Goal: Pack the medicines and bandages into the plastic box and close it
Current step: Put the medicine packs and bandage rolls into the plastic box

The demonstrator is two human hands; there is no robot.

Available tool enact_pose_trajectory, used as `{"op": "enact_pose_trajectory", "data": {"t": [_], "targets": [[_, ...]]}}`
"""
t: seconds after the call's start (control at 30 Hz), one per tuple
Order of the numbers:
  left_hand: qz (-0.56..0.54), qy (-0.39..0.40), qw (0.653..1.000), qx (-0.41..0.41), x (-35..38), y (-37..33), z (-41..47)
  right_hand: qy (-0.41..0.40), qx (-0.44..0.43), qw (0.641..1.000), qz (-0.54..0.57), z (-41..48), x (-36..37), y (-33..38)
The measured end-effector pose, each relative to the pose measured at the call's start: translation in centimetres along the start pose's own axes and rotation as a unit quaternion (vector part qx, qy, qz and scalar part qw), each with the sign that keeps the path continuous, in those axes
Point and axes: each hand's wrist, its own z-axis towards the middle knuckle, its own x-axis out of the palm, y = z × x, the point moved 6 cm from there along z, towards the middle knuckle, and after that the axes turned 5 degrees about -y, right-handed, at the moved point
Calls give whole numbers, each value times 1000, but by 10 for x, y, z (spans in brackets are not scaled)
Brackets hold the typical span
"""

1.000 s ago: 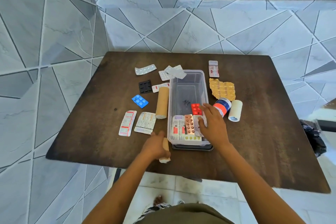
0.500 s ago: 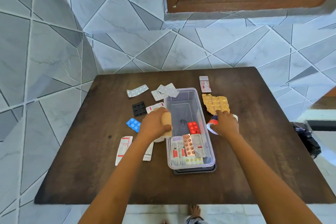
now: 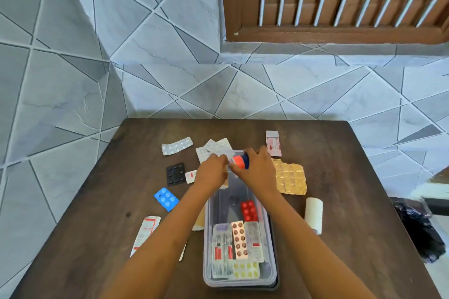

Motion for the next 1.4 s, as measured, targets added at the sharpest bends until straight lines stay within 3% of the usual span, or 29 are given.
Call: {"op": "enact_pose_trajectory", "data": {"t": [0.1,0.2,0.33,0.43,0.67,0.83,1.07,1.4], "targets": [[23,23,999,18,15,2,10,34,1,997,-68,3,25,-2],[20,21,999,20,33,6,14,59,-51,975,-206,0,41,-6],[105,-41,990,79,41,8,7,79,-147,946,-279,0,43,-14],[129,-38,988,78,41,11,7,143,-187,933,-272,1,42,-17],[122,26,985,122,40,8,21,46,-124,942,-309,-1,45,-14],[24,-12,997,78,27,12,26,1,-144,947,-287,6,44,-17],[127,-23,990,56,34,0,20,-2,-197,942,-273,3,45,-14],[175,-26,979,98,50,-6,8,50,-139,939,-310,-24,49,-31]]}}
